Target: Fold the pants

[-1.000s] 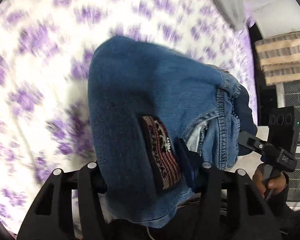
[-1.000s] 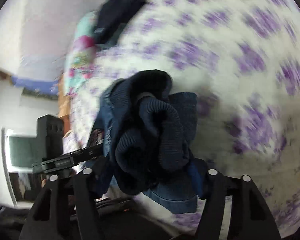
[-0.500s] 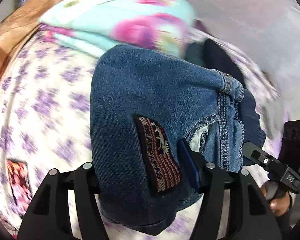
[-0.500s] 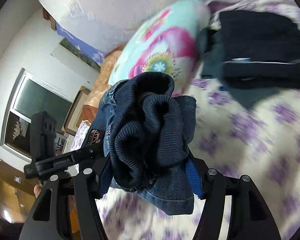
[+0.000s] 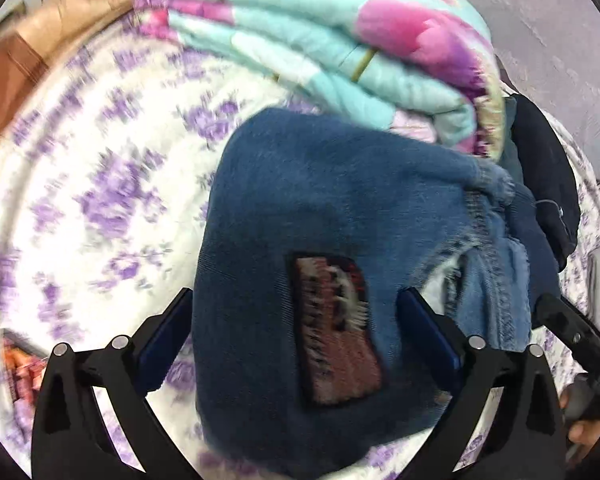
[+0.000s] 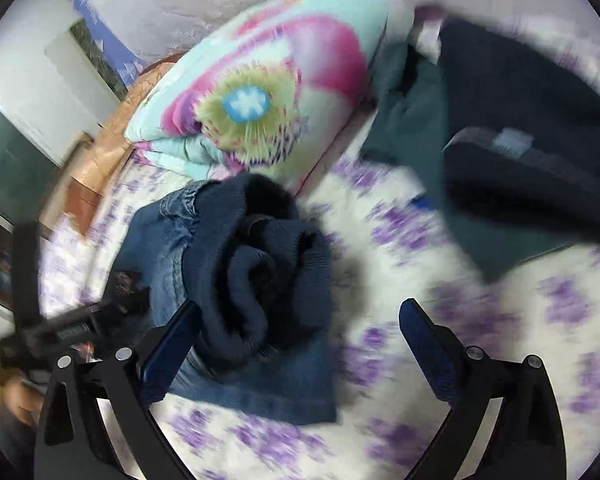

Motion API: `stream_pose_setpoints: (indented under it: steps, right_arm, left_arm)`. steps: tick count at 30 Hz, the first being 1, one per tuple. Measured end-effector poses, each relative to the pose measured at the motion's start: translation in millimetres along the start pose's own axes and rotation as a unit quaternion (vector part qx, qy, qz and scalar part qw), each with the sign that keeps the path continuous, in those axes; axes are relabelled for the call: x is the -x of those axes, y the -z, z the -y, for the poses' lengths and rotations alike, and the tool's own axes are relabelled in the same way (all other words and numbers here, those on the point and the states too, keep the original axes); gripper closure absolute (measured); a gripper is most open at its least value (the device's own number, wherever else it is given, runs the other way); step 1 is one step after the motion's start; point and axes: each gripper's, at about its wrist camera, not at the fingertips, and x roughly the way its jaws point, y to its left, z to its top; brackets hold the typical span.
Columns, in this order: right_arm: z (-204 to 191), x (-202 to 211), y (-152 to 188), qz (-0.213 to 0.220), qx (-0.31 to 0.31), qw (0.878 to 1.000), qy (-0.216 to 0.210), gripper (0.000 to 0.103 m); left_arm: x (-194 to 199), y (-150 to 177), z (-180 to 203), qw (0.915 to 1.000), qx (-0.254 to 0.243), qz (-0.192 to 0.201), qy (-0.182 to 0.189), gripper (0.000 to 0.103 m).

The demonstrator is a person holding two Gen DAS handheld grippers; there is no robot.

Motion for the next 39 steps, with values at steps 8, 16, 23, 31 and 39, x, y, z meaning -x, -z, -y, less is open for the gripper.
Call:
stream_pose_setpoints:
  steps: [8, 16, 23, 31, 39]
  right_arm:
    - [-26.6, 81.3, 25.6, 0.069, 0.049, 0.995, 0.044, 0.004]
    - [-43.9, 121.0, 60.1, 0.079, 0.048, 0.995, 0.043, 0.004]
    - [-50.0, 151.2, 85.4, 0.091, 0.046, 0.994, 0.038, 0.004]
    - [-58.9, 174.5, 103.3, 0.107, 0.047, 0.993, 0.034, 0.004]
    - [-64.2, 180.1, 111.2, 0.105, 0.046, 0.993, 0.035, 0.004]
  left_arm:
    - [78.4, 35.9, 43.9, 0.9976, -0.045, 0.043, -0.031, 0.005]
    - [149.2, 79.5, 54.3, 0.9931, -0.071, 0.086, -0.037, 0.005]
    - [188.8, 105.7, 59.7, 0.9875, -0.077, 0.127, -0.053, 0.005]
    - [207.8, 126.0, 66.2, 0.9841, -0.092, 0.139, -0.062, 0.005]
    - [214.3, 134.3, 69.4, 0.9839, -0.098, 0.13, -0.073, 0.005]
